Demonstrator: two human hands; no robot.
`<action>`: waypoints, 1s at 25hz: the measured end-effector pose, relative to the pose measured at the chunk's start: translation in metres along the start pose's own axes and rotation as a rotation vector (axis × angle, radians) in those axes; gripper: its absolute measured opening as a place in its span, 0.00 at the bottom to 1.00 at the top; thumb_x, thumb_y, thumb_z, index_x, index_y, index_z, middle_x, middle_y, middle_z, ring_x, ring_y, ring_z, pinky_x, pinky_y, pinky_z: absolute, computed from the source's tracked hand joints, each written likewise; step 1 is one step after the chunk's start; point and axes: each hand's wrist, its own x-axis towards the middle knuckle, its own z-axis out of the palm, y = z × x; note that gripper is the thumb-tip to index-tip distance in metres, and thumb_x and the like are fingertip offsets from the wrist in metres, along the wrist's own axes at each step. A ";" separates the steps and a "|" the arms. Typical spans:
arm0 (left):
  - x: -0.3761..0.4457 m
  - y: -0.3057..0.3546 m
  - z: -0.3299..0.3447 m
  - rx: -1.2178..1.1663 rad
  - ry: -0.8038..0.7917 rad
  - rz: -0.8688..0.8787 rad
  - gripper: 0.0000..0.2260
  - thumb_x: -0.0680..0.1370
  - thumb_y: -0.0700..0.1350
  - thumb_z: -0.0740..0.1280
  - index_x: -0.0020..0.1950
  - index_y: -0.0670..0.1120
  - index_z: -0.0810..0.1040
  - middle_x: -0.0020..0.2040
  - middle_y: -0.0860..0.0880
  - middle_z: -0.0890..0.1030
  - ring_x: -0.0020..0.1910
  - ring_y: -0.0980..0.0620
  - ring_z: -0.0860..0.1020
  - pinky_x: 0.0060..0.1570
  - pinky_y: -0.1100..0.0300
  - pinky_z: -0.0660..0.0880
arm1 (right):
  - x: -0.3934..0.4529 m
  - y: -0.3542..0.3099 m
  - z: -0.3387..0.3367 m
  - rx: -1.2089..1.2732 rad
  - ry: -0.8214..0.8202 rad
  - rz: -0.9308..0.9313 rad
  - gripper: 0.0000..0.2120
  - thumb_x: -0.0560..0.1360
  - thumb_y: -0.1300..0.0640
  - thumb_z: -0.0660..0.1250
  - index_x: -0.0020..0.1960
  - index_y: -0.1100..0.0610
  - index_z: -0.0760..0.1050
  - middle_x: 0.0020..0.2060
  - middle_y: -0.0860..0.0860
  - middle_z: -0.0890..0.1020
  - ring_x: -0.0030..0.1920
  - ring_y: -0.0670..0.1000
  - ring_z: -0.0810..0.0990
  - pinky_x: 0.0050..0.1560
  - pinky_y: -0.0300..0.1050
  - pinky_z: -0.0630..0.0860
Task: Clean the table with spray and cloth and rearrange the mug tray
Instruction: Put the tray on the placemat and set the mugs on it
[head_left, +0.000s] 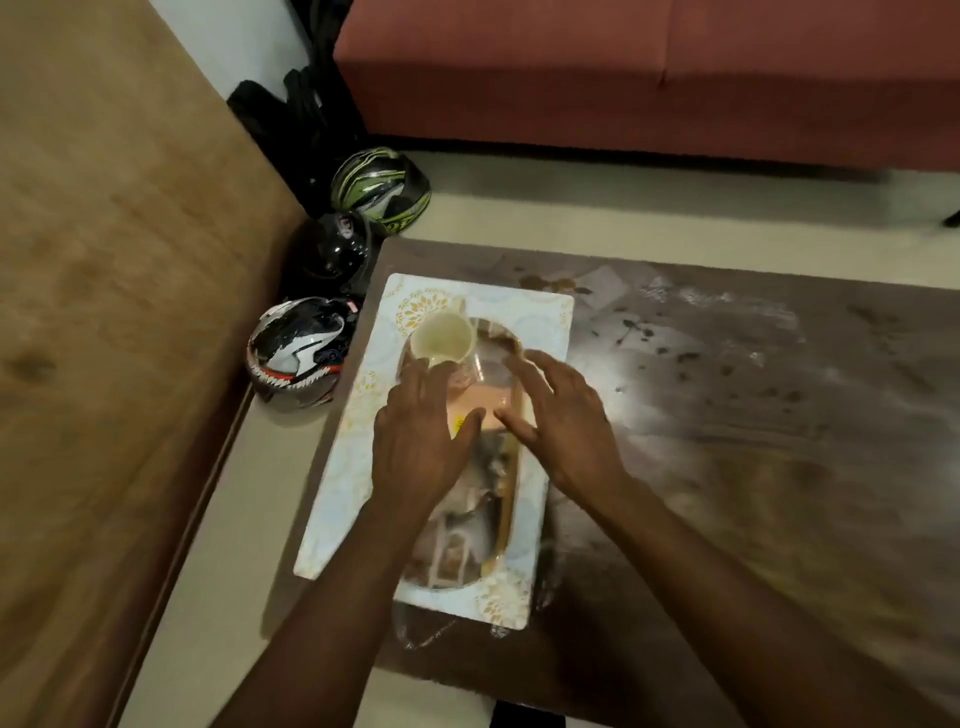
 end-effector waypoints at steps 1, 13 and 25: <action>0.003 0.027 0.003 -0.038 -0.005 0.080 0.25 0.76 0.55 0.68 0.70 0.47 0.70 0.70 0.43 0.71 0.66 0.39 0.73 0.59 0.46 0.73 | -0.013 0.017 -0.021 0.010 0.040 0.035 0.24 0.74 0.47 0.65 0.68 0.53 0.70 0.65 0.56 0.74 0.64 0.60 0.73 0.59 0.56 0.72; -0.089 0.460 0.143 -0.215 -0.194 0.451 0.28 0.75 0.54 0.71 0.72 0.48 0.68 0.72 0.45 0.70 0.69 0.46 0.69 0.67 0.54 0.66 | -0.247 0.350 -0.271 0.009 0.364 0.453 0.24 0.74 0.40 0.57 0.66 0.50 0.70 0.63 0.52 0.75 0.62 0.55 0.74 0.58 0.51 0.72; -0.192 0.836 0.266 -0.293 -0.426 0.884 0.27 0.76 0.54 0.68 0.73 0.50 0.66 0.71 0.48 0.70 0.68 0.48 0.70 0.63 0.53 0.71 | -0.462 0.588 -0.459 0.117 0.604 0.915 0.19 0.77 0.49 0.64 0.66 0.54 0.70 0.63 0.53 0.75 0.63 0.52 0.71 0.63 0.49 0.69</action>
